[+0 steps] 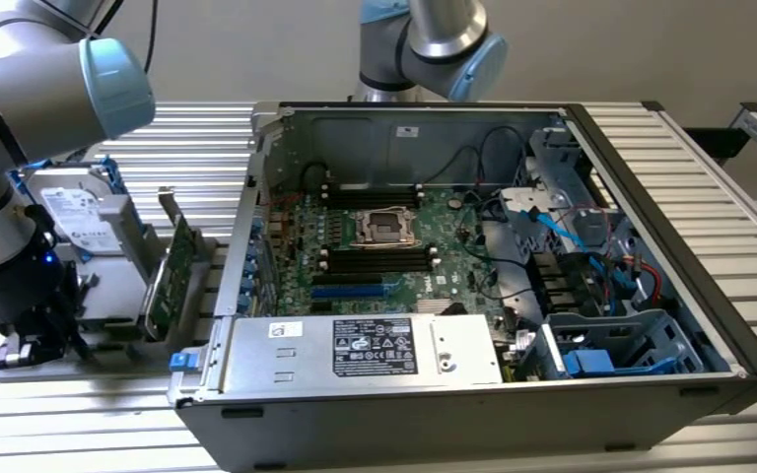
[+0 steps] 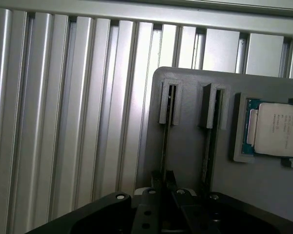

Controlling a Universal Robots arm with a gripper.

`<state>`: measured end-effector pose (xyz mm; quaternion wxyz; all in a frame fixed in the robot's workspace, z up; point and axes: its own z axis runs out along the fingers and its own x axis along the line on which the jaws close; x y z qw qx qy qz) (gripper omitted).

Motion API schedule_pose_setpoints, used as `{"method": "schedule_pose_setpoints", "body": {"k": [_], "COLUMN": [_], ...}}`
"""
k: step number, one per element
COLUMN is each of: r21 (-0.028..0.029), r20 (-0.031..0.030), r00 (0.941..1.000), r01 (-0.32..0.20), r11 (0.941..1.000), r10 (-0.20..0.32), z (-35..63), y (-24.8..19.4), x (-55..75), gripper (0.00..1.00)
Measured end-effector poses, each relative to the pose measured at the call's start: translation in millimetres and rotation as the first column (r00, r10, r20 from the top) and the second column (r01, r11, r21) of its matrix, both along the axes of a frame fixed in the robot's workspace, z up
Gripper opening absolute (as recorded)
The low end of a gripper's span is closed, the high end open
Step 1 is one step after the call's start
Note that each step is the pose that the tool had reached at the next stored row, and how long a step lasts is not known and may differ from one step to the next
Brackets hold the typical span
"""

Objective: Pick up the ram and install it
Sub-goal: 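Pick up the ram and move it above insertion slot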

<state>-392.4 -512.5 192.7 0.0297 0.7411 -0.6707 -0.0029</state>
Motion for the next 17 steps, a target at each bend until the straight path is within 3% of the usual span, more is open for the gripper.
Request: {"method": "schedule_pose_setpoints", "body": {"k": [5, 17], "r21": [0.0001, 0.0], "r20": [0.0, -0.0011], "r00": [1.0, 1.0], "r01": [0.0, 0.0], "r11": [1.0, 1.0], "r10": [0.0, 0.0], "z": [4.5, 53.8], "y": [0.0, 0.0], "x": [-0.1, 4.2], "gripper": [0.14, 0.14]}}
